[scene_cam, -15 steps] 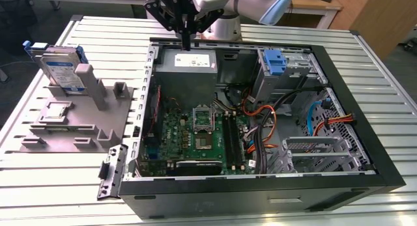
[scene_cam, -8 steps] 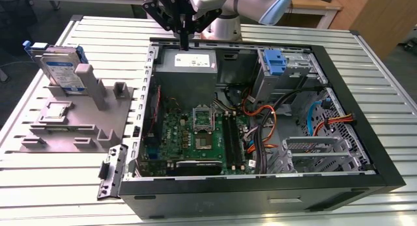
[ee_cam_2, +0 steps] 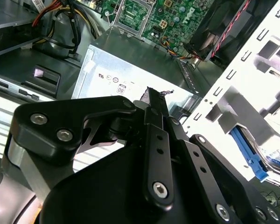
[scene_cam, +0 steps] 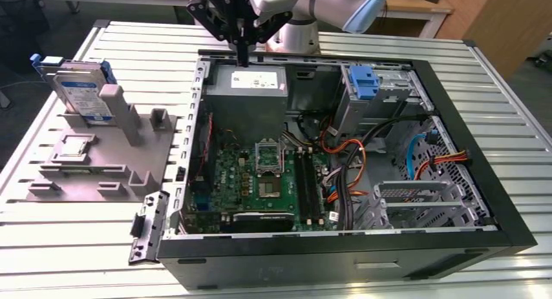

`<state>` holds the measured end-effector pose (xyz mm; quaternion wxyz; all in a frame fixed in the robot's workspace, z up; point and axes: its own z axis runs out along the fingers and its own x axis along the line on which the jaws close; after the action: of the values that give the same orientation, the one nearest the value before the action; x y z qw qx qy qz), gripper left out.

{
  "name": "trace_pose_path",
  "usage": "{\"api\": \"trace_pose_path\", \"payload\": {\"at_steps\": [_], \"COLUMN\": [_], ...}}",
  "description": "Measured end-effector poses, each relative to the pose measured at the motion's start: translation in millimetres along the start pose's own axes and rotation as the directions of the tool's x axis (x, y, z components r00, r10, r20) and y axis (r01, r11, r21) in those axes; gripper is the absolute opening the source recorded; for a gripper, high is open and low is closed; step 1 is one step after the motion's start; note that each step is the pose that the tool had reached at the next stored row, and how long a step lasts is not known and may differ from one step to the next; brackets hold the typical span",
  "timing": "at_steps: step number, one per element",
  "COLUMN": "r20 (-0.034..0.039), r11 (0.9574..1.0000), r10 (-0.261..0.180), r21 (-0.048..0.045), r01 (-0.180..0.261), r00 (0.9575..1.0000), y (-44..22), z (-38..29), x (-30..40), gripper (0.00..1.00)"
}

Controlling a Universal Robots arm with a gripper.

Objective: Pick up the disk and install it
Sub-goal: 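Reach for the disk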

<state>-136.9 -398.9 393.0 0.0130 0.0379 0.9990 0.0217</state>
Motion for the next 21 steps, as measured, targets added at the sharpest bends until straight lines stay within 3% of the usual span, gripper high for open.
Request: {"api": "trace_pose_path", "payload": {"at_steps": [21], "r20": [0.0002], "r11": [1.0000], "r10": [0.000], "r21": [-0.0001], "r01": [0.000], "r00": [1.0000], "y": [-0.5], "z": [1.1], "x": [6.3], "gripper": [0.10]}}
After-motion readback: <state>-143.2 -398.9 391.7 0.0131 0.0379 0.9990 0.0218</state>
